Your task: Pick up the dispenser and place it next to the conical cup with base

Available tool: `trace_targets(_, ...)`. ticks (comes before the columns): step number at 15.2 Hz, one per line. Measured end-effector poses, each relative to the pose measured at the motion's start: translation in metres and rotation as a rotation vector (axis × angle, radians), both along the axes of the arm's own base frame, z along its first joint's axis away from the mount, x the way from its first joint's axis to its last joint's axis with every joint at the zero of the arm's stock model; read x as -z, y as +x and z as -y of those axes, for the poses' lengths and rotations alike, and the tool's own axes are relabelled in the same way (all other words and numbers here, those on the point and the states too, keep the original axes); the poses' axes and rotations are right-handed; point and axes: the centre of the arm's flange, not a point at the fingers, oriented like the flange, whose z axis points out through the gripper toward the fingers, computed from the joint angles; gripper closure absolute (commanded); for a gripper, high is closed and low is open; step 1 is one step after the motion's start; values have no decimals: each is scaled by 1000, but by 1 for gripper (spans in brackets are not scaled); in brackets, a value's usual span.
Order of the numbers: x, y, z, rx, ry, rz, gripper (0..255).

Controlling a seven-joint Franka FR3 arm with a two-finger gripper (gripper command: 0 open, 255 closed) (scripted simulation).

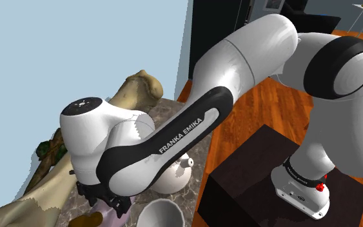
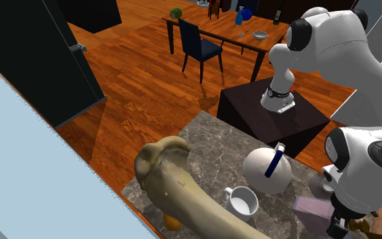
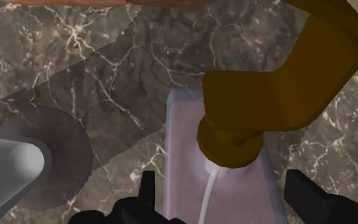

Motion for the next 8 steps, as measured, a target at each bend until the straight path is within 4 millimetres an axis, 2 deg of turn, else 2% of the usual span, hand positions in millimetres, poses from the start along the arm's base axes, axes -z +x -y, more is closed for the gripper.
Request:
trace_targets(2, 1, 0, 0, 0, 0, 0, 0)
trace_targets(6, -34, 6, 7, 1, 0, 0, 0)
trace_targets(8, -44, 8, 10, 1, 0, 0, 0)
